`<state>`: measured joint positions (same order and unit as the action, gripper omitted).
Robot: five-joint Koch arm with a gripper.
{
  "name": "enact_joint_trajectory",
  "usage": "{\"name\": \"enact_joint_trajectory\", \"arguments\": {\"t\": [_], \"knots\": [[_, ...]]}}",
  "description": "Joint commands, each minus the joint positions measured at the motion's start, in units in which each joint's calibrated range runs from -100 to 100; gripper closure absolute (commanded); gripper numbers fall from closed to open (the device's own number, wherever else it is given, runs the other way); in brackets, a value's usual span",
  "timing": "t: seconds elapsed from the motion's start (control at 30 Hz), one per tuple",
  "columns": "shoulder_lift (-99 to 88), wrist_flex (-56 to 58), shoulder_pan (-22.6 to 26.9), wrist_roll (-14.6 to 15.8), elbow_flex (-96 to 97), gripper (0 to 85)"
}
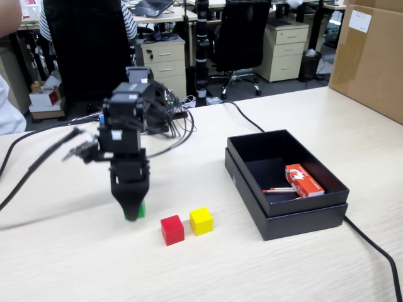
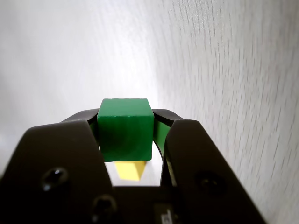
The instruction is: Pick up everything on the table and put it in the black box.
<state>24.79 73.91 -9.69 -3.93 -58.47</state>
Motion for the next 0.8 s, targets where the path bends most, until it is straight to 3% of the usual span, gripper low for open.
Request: {"name": "enact_joint_trajectory", "arguments": {"t": [0.0,0.23,0.4,0.57,0.77], "knots": [[-25.19,1.39,1.66,0.63,6.97,84.6],[-53.42,0.43,9.82,4.25,32.54,84.6],[-60.30,-0.77,19.54,9.28,40.97,84.6],[-45.50,-3.80,25.84,11.04,30.72,84.6],[-23.81,-3.88,27.11,11.04,12.95,84.6]]}}
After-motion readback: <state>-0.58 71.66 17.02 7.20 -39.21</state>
